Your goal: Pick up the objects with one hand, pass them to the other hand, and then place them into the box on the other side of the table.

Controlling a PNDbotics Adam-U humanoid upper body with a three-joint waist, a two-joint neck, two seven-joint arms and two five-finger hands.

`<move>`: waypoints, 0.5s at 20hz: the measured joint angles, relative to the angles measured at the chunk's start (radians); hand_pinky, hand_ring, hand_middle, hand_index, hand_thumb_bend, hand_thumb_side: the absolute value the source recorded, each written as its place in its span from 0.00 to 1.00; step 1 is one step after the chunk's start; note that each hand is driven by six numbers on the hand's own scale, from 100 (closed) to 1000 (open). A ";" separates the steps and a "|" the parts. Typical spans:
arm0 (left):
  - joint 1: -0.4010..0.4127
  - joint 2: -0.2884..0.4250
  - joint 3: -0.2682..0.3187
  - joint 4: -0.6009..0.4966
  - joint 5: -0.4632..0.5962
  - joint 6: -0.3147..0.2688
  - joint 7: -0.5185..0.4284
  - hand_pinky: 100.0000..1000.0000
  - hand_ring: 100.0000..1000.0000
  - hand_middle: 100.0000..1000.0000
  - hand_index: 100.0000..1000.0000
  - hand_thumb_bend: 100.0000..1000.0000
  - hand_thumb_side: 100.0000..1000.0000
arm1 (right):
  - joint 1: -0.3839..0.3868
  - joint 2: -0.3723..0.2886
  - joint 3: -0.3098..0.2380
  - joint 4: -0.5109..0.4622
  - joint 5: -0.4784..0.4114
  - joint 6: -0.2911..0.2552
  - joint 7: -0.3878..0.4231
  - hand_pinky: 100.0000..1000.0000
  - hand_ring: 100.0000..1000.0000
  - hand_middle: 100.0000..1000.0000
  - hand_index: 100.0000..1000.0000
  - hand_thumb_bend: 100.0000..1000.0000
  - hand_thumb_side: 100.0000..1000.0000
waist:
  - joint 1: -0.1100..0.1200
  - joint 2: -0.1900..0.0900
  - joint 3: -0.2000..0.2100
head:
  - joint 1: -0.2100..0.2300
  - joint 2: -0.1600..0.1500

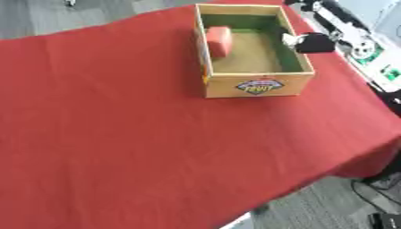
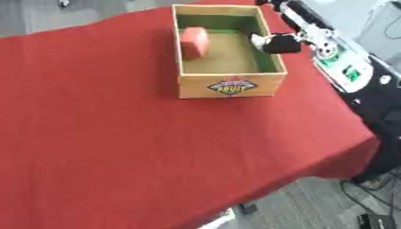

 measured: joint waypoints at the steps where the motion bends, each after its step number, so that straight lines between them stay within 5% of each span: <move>1: 0.001 0.000 0.000 0.000 0.000 -0.001 0.001 0.74 0.70 0.51 0.80 0.99 0.17 | 0.000 0.000 -0.001 0.000 -0.003 0.002 -0.001 0.94 1.00 0.86 0.96 0.02 0.13 | 0.000 0.000 0.000 | 0.002 0.000; 2: 0.002 0.000 0.000 0.000 0.000 0.000 0.002 0.74 0.70 0.51 0.80 0.97 0.18 | 0.000 0.000 -0.004 -0.001 -0.015 0.006 -0.002 0.94 1.00 0.86 0.97 0.00 0.00 | 0.000 0.000 0.000 | 0.006 0.000; 4: 0.009 0.000 0.005 0.000 0.000 0.003 0.007 0.73 0.70 0.51 0.80 0.94 0.19 | 0.001 0.000 -0.017 -0.024 -0.079 0.016 -0.012 0.94 1.00 0.86 0.97 0.00 0.00 | 0.000 0.000 -0.005 | 0.033 0.000; 5: 0.011 0.000 0.009 0.000 0.000 0.005 0.011 0.73 0.70 0.51 0.80 0.91 0.20 | 0.003 0.001 -0.031 -0.055 -0.140 0.016 -0.024 0.94 1.00 0.87 0.97 0.00 0.17 | 0.000 0.000 -0.010 | 0.059 0.000; 6: 0.015 0.000 0.014 0.000 0.000 0.009 0.016 0.73 0.70 0.51 0.80 0.91 0.20 | 0.010 0.003 -0.048 -0.101 -0.216 0.010 -0.042 0.94 1.00 0.87 0.97 0.00 0.17 | 0.000 0.000 -0.017 | 0.091 0.000; 7: 0.017 0.000 0.019 0.000 0.001 0.013 0.022 0.73 0.70 0.51 0.80 0.87 0.23 | 0.021 0.004 -0.068 -0.156 -0.299 0.000 -0.063 0.93 1.00 0.87 0.96 0.00 0.42 | -0.002 0.000 -0.022 | 0.124 0.000; 10: 0.021 0.000 0.040 0.002 0.006 0.029 0.046 0.72 0.69 0.51 0.79 0.82 0.26 | 0.067 0.010 -0.133 -0.335 -0.540 -0.050 -0.118 0.93 1.00 0.85 0.94 0.00 0.44 | -0.006 -0.001 -0.033 | 0.212 -0.004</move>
